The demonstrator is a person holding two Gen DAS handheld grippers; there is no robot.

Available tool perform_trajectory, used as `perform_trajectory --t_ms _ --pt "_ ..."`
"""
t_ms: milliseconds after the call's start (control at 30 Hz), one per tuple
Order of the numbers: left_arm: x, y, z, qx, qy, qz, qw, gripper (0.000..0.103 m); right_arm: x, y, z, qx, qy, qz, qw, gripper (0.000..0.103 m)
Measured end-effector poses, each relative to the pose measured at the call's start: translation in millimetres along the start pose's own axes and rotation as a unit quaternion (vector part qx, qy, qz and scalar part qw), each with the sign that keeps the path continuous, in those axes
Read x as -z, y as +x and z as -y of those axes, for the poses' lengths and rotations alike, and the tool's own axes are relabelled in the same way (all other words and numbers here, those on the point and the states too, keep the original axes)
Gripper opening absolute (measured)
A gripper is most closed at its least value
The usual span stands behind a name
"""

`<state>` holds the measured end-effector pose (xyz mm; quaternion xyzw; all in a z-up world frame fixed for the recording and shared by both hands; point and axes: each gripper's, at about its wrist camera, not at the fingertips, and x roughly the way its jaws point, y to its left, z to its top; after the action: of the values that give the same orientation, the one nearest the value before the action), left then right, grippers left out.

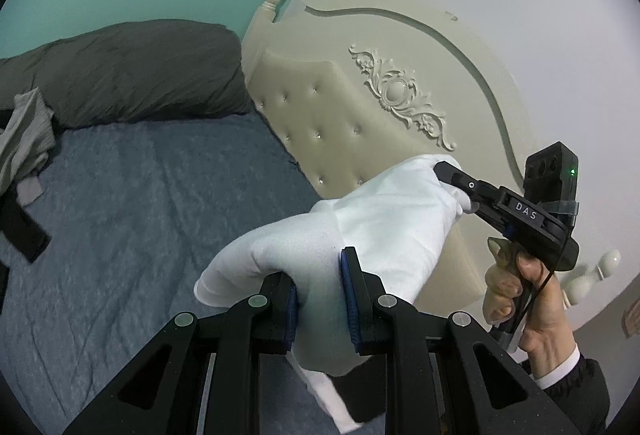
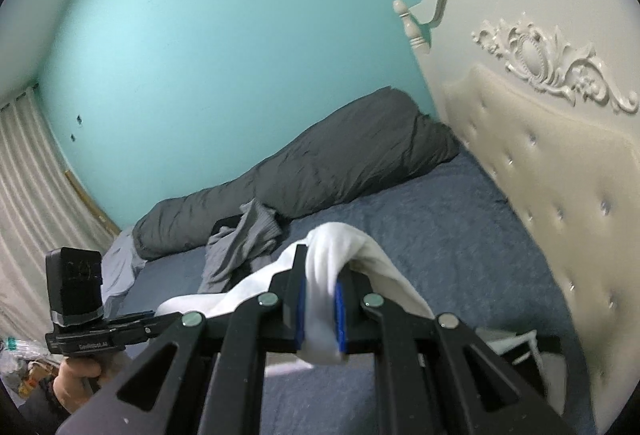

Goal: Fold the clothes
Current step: 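Carry the held white shirt with the right tool toward the black-clothes stack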

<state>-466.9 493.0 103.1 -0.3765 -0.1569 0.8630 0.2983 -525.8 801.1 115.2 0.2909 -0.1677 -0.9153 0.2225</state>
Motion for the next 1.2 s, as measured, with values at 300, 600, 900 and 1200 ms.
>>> perform_trajectory --t_ms 300,600,900,1200 --pt "-24.0 67.5 15.2 0.013 0.008 -0.001 0.9999 0.021 -20.9 1.7 52.7 0.05 -0.008 0.023 0.998 0.01" --pt "5.0 142.0 42.2 0.028 0.01 -0.041 0.9987 0.021 0.2 -18.4 117.7 0.102 0.015 0.014 0.995 0.01" --pt "48.3 144.9 62.4 0.031 0.022 -0.069 0.9969 0.021 41.3 -36.8 145.1 0.104 0.031 -0.012 0.994 0.01" --pt "106.5 141.5 78.8 0.041 0.019 -0.093 0.9946 0.021 92.0 -69.9 153.6 0.096 0.041 -0.051 0.993 0.01"
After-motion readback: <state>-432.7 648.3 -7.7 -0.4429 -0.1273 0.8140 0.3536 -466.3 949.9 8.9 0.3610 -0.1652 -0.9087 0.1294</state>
